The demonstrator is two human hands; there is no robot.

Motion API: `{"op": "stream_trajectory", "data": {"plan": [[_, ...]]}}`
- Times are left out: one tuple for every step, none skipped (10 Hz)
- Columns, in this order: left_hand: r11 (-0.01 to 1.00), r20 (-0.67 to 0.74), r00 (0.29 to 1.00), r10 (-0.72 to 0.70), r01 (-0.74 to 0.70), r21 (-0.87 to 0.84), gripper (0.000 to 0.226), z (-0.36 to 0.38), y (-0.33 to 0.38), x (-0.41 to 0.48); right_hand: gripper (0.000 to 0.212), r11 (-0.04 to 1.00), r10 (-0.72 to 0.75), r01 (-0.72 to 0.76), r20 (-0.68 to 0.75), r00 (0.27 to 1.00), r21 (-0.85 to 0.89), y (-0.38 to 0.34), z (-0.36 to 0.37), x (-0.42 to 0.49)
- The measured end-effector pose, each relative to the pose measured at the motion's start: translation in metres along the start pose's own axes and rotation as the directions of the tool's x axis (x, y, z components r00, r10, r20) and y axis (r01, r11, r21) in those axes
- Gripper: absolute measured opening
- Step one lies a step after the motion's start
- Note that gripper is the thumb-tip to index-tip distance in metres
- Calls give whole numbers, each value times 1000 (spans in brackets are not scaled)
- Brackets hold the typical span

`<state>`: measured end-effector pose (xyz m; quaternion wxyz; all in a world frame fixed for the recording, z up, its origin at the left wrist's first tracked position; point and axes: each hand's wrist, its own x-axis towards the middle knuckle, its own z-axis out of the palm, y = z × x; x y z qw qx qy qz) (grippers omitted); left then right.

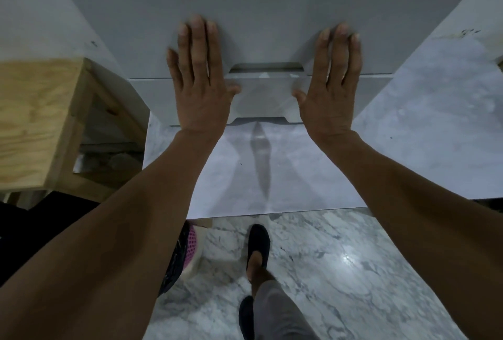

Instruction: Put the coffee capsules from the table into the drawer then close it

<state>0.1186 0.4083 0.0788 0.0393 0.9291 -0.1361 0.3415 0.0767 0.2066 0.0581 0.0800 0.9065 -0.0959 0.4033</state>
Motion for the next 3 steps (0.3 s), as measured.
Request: {"op": "stream_trajectory", "data": {"plan": [[998,119,991,64,-61,-31,105,-15,-10,-7,100,998,-54,47,131,990,52,6,-16,-1],[987,257,958,130,-101,-123,112,-39,-20,-8,98,991,-82,52,259,962,121,11,-38,3],[974,344,928,141,-68,-216,109,-66,-20,-4,91,973,-103,5,418,903,231,14,-73,12]]}}
